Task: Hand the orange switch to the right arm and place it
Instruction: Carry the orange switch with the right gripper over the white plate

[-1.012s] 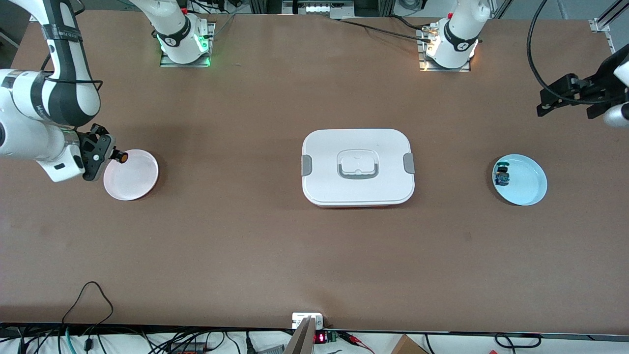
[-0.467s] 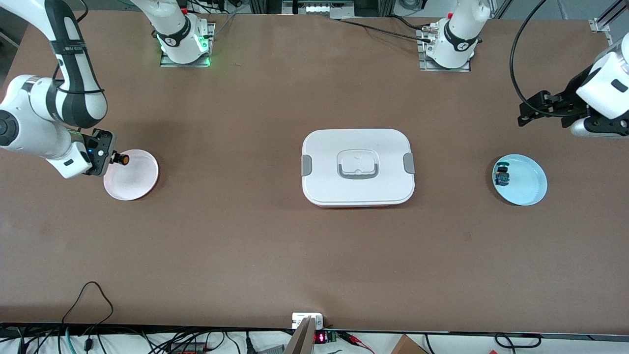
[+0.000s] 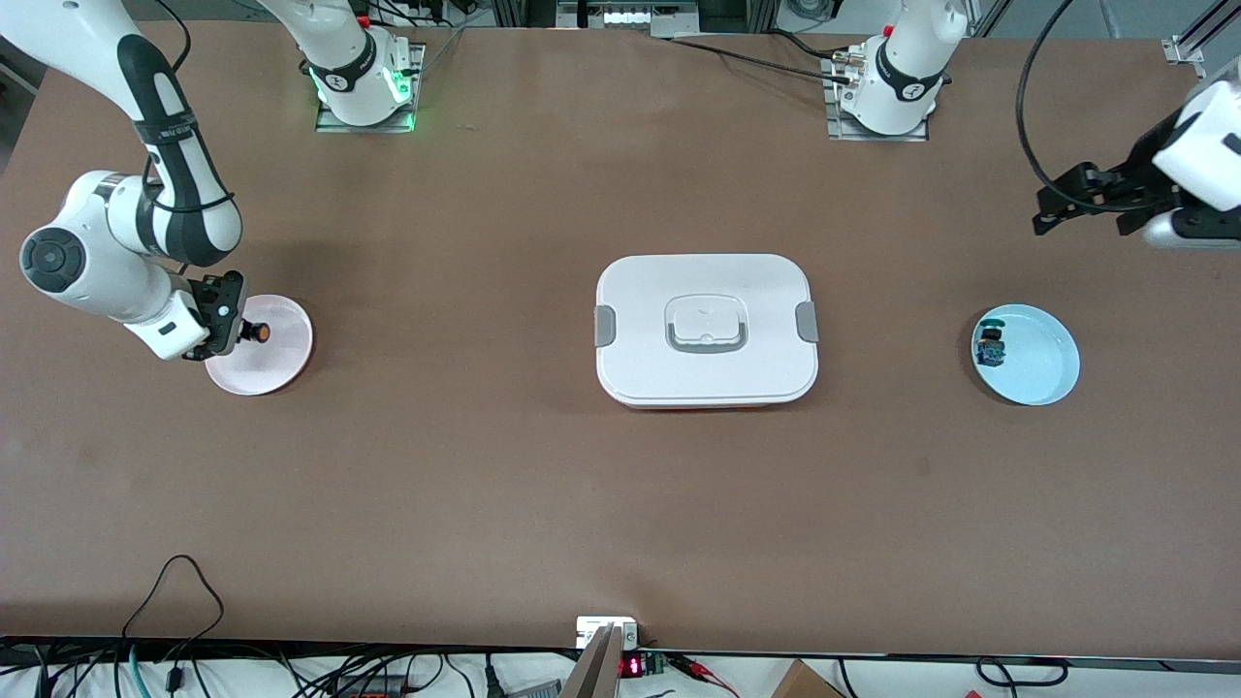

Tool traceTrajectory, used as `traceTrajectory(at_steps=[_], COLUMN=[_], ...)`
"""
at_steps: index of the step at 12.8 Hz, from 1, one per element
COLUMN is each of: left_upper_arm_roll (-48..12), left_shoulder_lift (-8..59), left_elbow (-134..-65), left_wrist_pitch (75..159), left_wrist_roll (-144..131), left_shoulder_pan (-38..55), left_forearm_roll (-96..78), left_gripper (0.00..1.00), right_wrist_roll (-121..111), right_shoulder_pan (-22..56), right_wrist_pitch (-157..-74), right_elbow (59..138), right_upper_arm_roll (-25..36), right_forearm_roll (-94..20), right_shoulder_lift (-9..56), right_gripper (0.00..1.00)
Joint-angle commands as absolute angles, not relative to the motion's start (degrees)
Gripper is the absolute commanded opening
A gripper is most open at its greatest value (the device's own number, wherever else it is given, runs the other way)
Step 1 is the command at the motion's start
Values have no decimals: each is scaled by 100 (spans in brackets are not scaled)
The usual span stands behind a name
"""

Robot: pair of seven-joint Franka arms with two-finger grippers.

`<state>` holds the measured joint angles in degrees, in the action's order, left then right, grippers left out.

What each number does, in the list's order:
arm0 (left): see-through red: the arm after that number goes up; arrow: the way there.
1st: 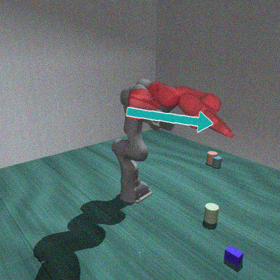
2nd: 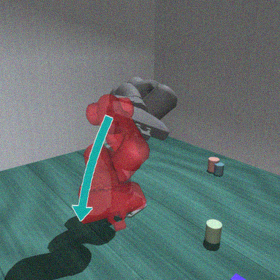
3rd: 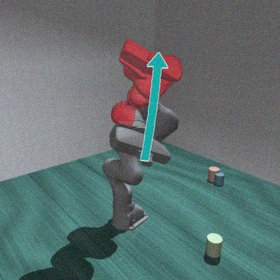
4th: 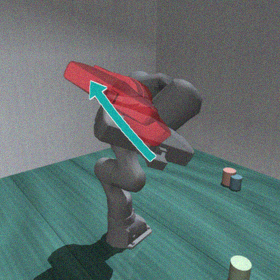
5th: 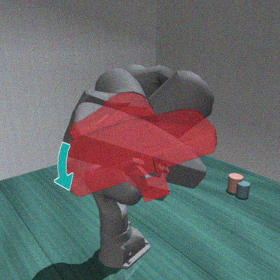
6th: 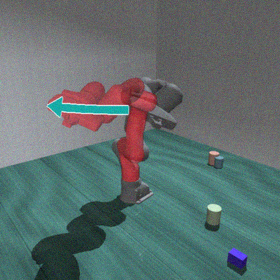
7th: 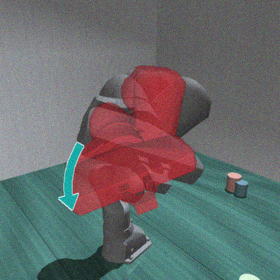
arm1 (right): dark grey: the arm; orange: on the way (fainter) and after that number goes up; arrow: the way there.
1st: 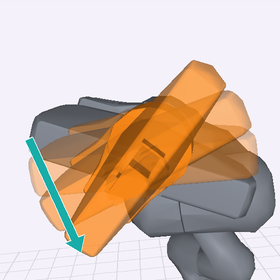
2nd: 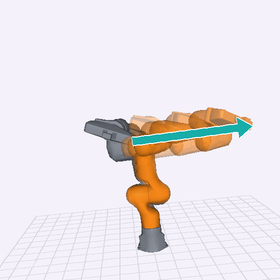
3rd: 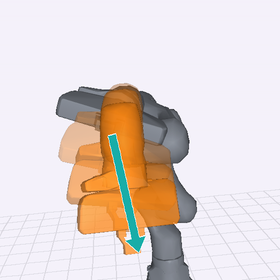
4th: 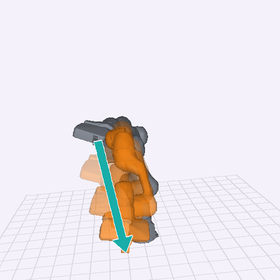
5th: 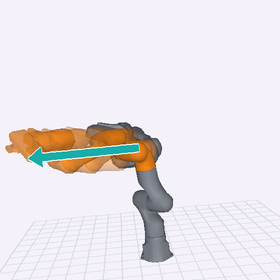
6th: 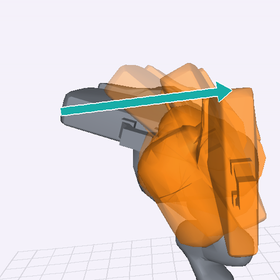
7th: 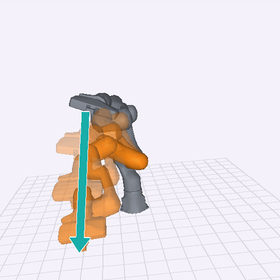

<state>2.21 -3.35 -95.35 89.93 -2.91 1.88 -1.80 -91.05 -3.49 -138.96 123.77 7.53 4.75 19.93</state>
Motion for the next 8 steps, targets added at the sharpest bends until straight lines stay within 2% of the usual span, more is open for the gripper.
traceTrajectory(at_steps=[1,7,8], left_upper_arm_roll=[176,-158,-245], left_shoulder_lift=[-483,-343,-282], left_elbow=[-9712,-9492,-9483], left_wrist_pitch=[9062,9070,9079], left_wrist_roll=[-193,-211,-237], left_shoulder_pan=[0,88,97], left_forearm_roll=[-105,-44,-18], left_gripper=[100,100,100], right_wrist_roll=[-9342,-9598,-9580], right_shoulder_pan=[-422,-545,-545], right_wrist_pitch=[-14238,-14678,-14660], right_elbow=[12489,12559,12560], right_upper_arm_roll=[694,686,686], right_forearm_roll=[554,554,536], right_shoulder_lift=[2091,2400,2382], right_gripper=[6,7,19])
